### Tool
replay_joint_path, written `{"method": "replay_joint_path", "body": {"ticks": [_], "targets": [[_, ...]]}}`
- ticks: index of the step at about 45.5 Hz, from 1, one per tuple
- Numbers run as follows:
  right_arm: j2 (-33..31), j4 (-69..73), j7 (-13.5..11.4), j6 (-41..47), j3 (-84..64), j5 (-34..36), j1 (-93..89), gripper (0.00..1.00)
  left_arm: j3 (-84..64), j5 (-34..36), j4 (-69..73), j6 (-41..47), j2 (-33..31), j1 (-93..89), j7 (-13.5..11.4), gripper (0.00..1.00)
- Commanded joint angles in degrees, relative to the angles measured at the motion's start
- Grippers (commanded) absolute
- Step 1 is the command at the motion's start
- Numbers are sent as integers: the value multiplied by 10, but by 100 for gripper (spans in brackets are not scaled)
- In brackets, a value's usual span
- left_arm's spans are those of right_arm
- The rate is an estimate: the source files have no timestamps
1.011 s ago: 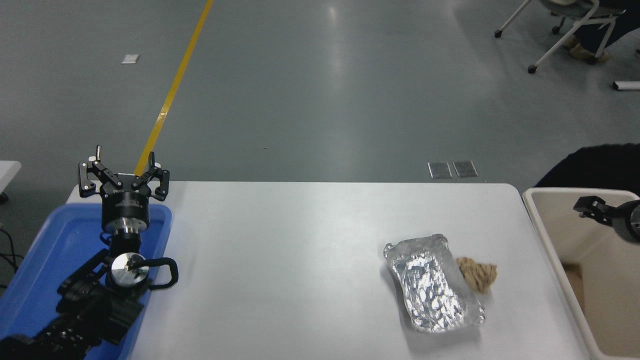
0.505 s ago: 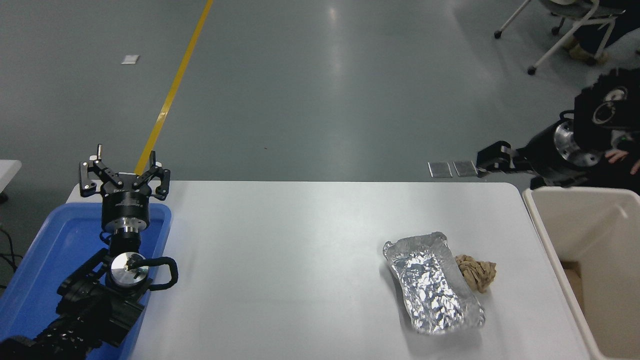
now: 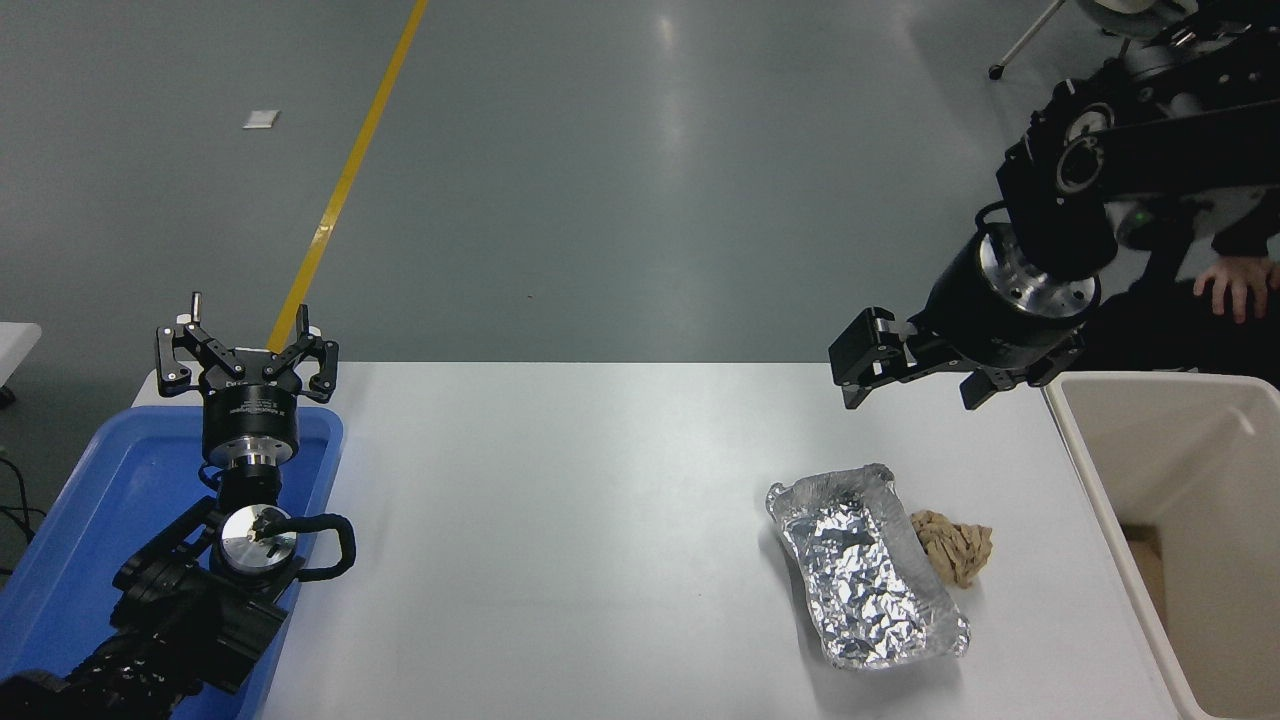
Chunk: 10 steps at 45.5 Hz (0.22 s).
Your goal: Pick up paper cup place in dustbin
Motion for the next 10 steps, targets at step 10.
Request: {"method": "replay_joint_path", "body": {"ticks": [10], "targets": [[40, 22, 2, 11, -12, 30, 28, 100, -1, -1, 1, 0, 0, 0, -2, 99]]}}
